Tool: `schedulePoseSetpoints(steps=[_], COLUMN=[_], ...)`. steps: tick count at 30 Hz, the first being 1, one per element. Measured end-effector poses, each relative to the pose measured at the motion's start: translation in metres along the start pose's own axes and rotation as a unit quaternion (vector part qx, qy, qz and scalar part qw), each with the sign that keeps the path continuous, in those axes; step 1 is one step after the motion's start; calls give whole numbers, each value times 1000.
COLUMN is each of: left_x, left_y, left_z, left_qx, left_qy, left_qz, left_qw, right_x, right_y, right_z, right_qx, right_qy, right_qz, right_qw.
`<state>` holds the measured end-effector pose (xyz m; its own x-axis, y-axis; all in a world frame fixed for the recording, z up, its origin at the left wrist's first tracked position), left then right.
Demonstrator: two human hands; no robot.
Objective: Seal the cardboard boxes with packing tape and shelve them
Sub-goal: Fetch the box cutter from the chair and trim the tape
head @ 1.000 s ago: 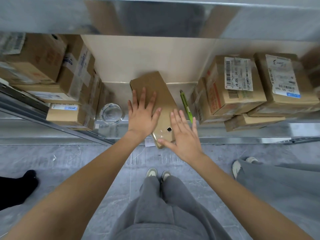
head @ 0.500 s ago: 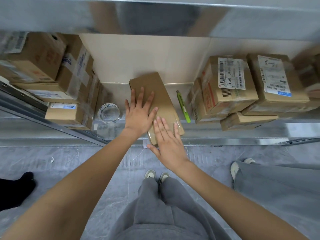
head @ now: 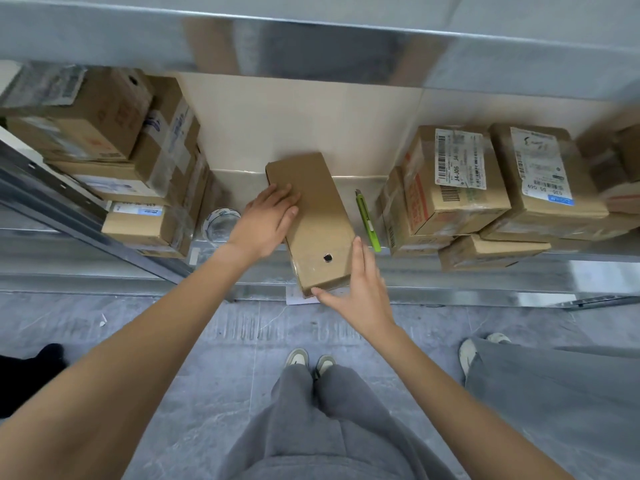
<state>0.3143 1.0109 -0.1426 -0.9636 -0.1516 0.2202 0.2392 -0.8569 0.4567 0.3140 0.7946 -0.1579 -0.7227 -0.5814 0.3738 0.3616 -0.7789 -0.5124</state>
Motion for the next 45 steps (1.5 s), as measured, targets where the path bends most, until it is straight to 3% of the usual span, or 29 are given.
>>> schedulePoseSetpoints(steps=[4, 12, 17, 19, 22, 26, 32, 34, 36, 38, 40, 42, 45], left_x=[9, -1, 5, 12, 13, -5, -38, -45, -48, -49, -48, -48, -48], left_y=[-1, 6, 5, 12, 28, 43, 54, 63, 68, 67, 67, 67, 69], left_z=[-10, -11, -8, -3, 1, 2, 2, 0, -1, -2, -2, -1, -2], left_qx=[-5, 16, -24, -47, -24, 38, -88, -105, -117, -117, -120, -121, -119], left_qy=[-19, -23, -11, 28, 63, 38, -48, -49, -43, -46, -46, -46, -44], left_qz=[-48, -44, -77, -102, -109, -95, -105, -101, -94, -89, -90, -91, -85], left_qw=[999, 999, 997, 993, 992, 994, 989, 988, 988, 988, 988, 987, 988], right_x=[9, -3, 0, 2, 8, 9, 3, 6, 11, 13, 13, 10, 11], right_y=[-7, -38, -25, -12, 2, 11, 27, 32, 32, 17, -1, -11, -22], right_z=[-5, -18, -1, 13, 25, 16, 6, 15, 31, 41, 33, 25, 17], right_qx=[28, 91, 61, -5, -192, -467, -567, -540, -456, -294, -91, 43, 155], right_qy=[30, -14, 5, -14, -68, -115, -123, -77, 1, 36, 23, 44, 103], right_qz=[-31, -71, -15, 12, 23, -4, -34, -58, -58, -11, 15, -21, -40], right_qw=[999, 993, 998, 1000, 979, 877, 814, 836, 888, 955, 995, 998, 982])
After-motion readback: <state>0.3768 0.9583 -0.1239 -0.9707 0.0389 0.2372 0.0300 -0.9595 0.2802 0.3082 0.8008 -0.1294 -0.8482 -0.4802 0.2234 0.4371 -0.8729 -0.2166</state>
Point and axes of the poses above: each hand's wrist, its own x-axis away from the middle knuckle, its own z-axis out of the back of the hand, y = z × x, the point moved 6 cm from there along -x, towards the middle knuckle, and after that the axes turned 10 degrees about -y, right-handed, at the moved point
